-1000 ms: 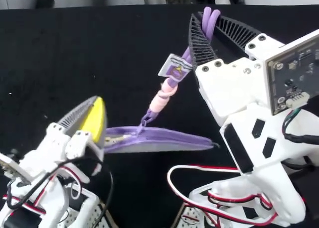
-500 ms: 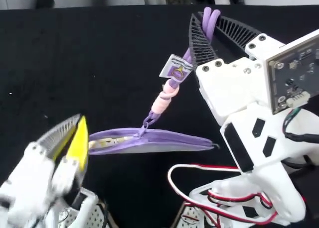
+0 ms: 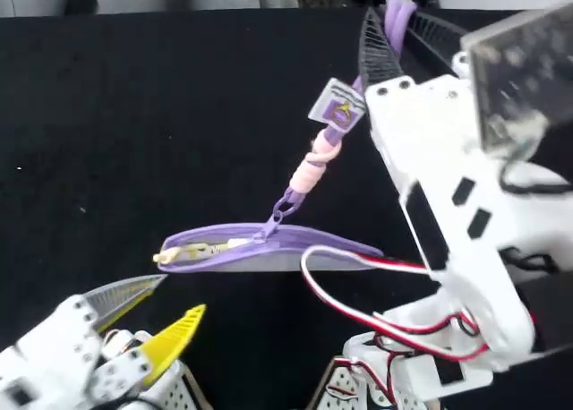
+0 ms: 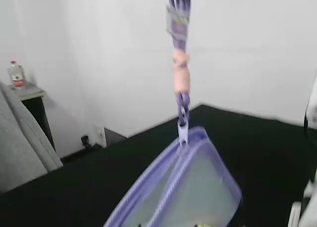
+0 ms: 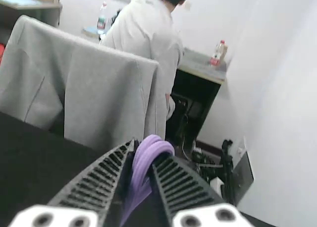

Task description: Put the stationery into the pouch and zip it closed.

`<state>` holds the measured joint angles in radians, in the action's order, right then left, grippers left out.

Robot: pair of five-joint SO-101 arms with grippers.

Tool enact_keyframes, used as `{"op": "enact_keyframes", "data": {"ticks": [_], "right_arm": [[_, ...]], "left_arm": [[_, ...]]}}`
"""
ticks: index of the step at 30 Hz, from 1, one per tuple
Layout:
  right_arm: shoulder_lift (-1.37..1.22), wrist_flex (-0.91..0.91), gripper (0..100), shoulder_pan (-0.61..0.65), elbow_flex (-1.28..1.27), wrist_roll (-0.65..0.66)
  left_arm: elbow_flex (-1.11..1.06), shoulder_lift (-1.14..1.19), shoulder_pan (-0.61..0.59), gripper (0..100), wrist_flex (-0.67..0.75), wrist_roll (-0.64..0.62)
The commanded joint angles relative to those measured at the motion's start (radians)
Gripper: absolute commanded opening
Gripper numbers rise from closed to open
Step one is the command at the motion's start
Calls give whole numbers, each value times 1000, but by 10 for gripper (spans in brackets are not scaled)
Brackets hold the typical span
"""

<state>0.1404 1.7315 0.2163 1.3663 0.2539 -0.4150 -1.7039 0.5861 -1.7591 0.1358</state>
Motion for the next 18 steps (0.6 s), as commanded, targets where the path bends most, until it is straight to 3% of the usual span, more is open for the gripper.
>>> {"op": "enact_keyframes", "data": {"ticks": [1,8,11,16,18], "right_arm": [[15,-11,11,-15,24,-9],[24,-9,11,-15,24,-9],[24,-9,11,-15,24,-9],[21,-11,11,-12,24,-9],[24,-11,11,-12,24,-9]], "left_arm": [[-99,6,8,184,2,98],[-71,-20,-12,184,2,109],[-48,-100,-142,188,11,97],[-125,-117,-456,189,15,84],[-176,-120,-519,189,29,100]]}}
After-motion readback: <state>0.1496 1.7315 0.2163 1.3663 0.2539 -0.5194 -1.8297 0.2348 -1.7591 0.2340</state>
